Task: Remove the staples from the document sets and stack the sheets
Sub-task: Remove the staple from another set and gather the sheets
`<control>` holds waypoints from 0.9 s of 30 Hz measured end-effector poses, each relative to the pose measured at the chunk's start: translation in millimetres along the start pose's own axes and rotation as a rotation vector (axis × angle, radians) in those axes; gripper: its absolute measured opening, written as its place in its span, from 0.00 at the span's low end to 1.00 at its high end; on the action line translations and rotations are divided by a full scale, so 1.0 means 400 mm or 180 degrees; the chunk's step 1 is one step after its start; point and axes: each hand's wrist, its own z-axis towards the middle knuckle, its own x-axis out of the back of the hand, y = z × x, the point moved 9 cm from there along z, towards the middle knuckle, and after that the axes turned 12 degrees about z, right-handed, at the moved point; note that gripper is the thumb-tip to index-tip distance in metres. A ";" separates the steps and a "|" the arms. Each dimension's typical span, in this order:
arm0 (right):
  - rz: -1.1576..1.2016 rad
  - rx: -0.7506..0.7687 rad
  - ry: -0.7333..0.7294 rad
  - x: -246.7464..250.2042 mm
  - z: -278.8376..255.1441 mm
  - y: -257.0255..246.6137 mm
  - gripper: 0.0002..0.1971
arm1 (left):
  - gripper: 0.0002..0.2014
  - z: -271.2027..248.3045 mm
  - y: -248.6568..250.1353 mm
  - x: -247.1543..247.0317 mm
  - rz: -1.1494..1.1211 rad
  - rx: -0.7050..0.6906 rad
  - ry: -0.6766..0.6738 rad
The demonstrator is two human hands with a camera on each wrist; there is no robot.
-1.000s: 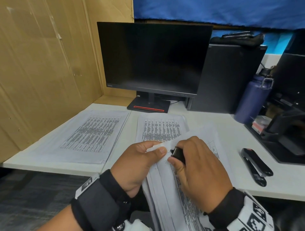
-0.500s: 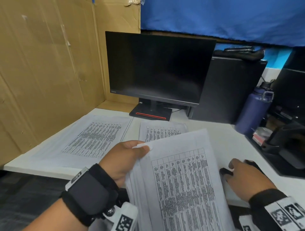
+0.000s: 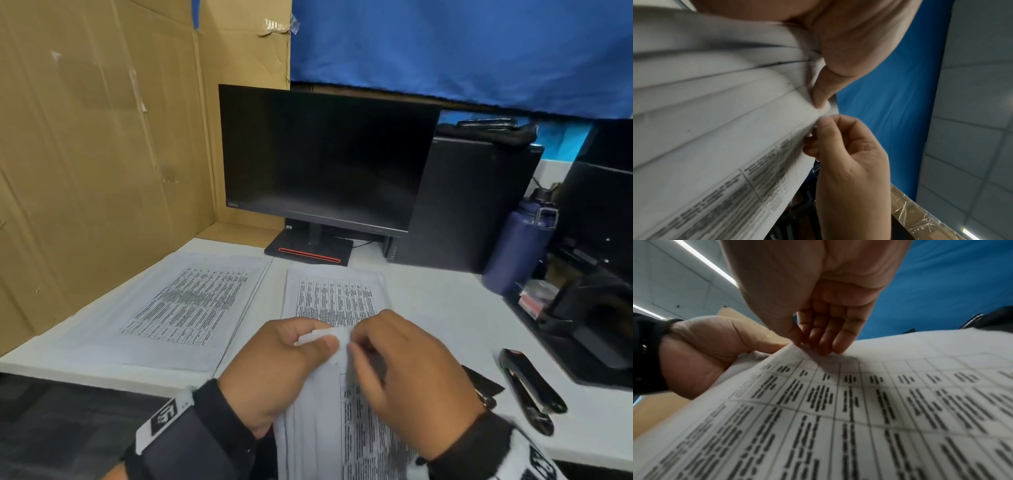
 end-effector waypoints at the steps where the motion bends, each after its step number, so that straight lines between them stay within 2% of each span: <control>1: 0.0007 0.0026 0.0039 0.005 0.001 -0.004 0.04 | 0.05 0.001 0.003 0.002 0.0017 -0.0024 0.0004; 5: -0.0073 0.0018 0.0088 0.010 0.002 -0.019 0.05 | 0.06 -0.003 0.016 -0.005 0.0231 -0.0175 0.0020; 10: -0.0224 -0.0234 0.0011 -0.016 0.007 -0.011 0.06 | 0.04 0.000 0.014 -0.009 0.0186 -0.0230 -0.0035; 12: -0.0145 -0.0382 0.0043 -0.024 0.007 -0.007 0.06 | 0.10 0.004 0.009 -0.008 0.0131 -0.0222 -0.0081; 15: 0.0165 -0.0622 0.0108 -0.037 0.004 0.006 0.06 | 0.12 0.007 0.004 -0.005 0.0096 -0.0194 -0.0064; 18: 0.0585 -0.0948 0.0104 -0.057 -0.002 0.031 0.10 | 0.04 0.007 0.006 -0.006 0.0212 -0.0220 -0.0018; 20: 0.1061 -0.1232 0.0054 -0.080 -0.010 0.053 0.11 | 0.07 0.008 0.004 -0.001 0.0364 -0.0247 0.0038; 23: 0.1674 -0.1577 0.0100 -0.101 -0.017 0.076 0.11 | 0.07 0.010 0.001 -0.002 0.0450 -0.0238 0.0031; 27: 0.1926 -0.1624 0.0115 -0.109 -0.018 0.092 0.10 | 0.04 0.014 -0.009 -0.005 0.0206 -0.0093 0.0022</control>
